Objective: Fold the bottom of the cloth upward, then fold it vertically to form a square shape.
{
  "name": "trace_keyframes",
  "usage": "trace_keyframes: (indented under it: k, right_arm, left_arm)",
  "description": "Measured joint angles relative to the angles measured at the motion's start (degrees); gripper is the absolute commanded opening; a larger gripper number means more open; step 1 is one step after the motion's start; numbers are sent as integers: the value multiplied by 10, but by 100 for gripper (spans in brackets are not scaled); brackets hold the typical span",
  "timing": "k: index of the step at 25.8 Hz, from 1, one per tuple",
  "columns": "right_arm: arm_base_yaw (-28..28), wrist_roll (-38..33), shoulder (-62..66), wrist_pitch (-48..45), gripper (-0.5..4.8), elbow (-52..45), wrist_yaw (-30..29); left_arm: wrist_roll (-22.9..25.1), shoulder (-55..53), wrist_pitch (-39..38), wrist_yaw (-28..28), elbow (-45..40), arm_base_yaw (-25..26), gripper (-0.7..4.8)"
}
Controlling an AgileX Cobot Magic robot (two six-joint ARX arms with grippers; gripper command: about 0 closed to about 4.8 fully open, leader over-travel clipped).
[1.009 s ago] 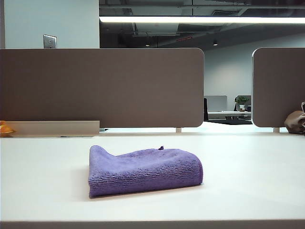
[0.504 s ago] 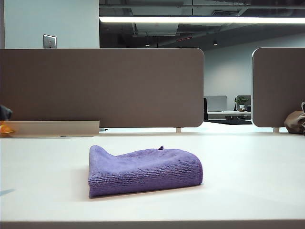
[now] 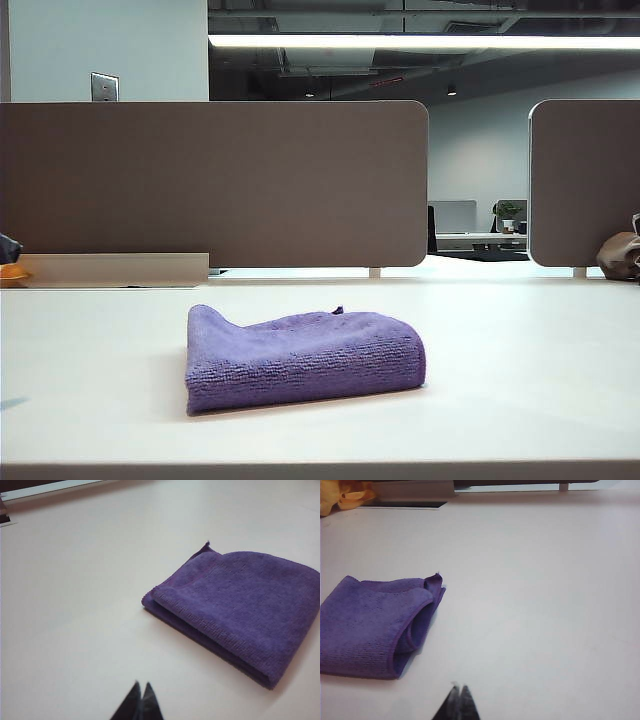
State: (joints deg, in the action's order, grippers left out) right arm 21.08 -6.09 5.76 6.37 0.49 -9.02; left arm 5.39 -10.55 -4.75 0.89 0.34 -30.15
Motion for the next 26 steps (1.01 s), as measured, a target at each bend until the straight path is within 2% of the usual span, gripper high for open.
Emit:
trace_keyframes:
  k: [13, 18, 26]
  right_arm:
    - [-3, 0, -5, 0, 0, 0, 0]
    - [-5, 0, -19, 2, 0, 0, 0]
    - [-89, 0, -57, -3, 0, 0, -1]
  left_arm:
    - [0, 9, 2, 0, 0, 0, -5]
    - [0, 56, 2, 3, 0, 5, -5]
    - [0, 99, -1, 5, 0, 122, -5]
